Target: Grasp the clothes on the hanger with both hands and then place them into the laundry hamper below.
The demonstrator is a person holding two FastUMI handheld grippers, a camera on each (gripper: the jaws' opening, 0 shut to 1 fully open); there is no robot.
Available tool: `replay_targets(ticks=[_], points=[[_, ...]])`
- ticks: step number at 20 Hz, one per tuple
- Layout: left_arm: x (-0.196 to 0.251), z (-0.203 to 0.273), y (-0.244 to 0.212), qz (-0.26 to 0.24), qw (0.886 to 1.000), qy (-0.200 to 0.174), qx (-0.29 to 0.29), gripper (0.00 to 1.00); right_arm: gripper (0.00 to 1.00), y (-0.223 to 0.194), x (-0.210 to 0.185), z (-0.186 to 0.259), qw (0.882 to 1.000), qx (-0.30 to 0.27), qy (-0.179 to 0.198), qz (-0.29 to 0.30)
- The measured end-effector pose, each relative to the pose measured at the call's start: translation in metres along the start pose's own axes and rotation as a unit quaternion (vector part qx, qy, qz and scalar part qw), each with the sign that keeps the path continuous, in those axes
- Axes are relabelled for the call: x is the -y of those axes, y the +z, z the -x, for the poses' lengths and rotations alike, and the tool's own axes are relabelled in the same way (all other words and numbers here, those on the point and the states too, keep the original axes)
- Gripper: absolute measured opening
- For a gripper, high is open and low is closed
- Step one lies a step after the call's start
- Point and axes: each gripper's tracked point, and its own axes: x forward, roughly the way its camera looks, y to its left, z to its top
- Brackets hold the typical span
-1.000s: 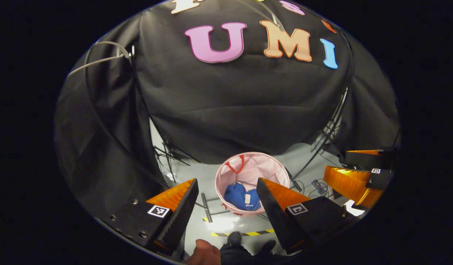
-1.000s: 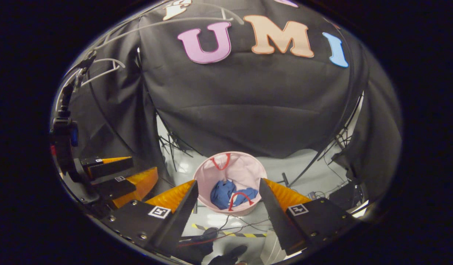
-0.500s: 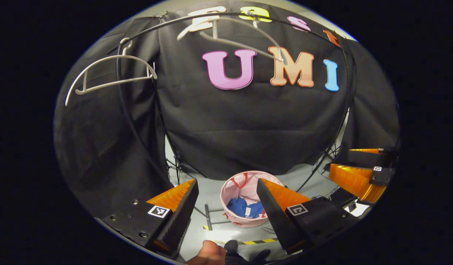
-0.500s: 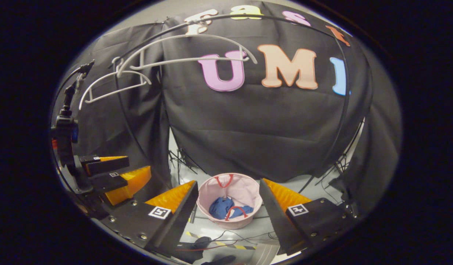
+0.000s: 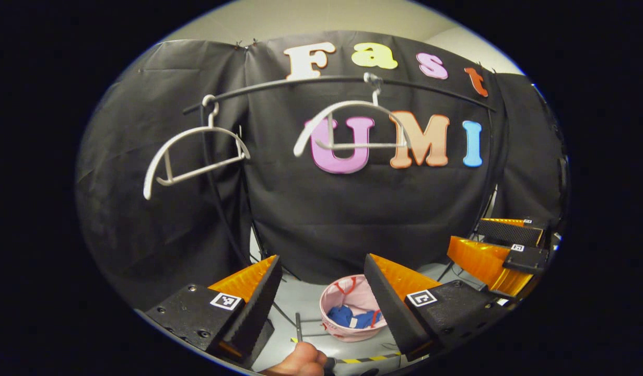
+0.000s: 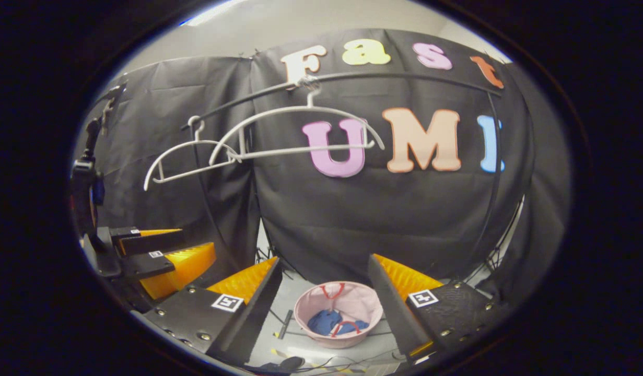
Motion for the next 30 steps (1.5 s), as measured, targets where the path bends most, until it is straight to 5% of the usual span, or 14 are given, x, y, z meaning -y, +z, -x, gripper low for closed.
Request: replay_targets(ticks=[4,6,12,14,23,30], points=[[-0.003,0.015,0.046,0.004,0.999,0.015,0.044,0.94,0.99,0.039,-0.004,0.014,0.999,0.041,0.010,-0.012],[0.003,0.022,0.061,0.010,0.999,0.010,0.050,1.00,0.99,0.054,0.001,0.022,0.998,0.057,0.009,-0.038],[0.035,0.039,0.109,-0.004,0.994,-0.016,0.111,1.00,0.93,0.082,0.062,0.045,0.992,0.099,-0.062,-0.046],[0.047,0.042,0.112,-0.011,0.993,-0.027,0.117,1.00,1.00,0.093,0.082,0.057,0.989,0.117,-0.081,-0.045],[0.064,0.038,0.121,-0.006,0.992,-0.028,0.127,1.00,0.98,0.105,0.130,0.094,0.979,0.148,-0.133,-0.040],[0.034,0.033,0.116,0.005,0.992,0.005,0.124,1.00,1.00,0.106,0.122,0.097,0.982,0.149,-0.116,-0.026]])
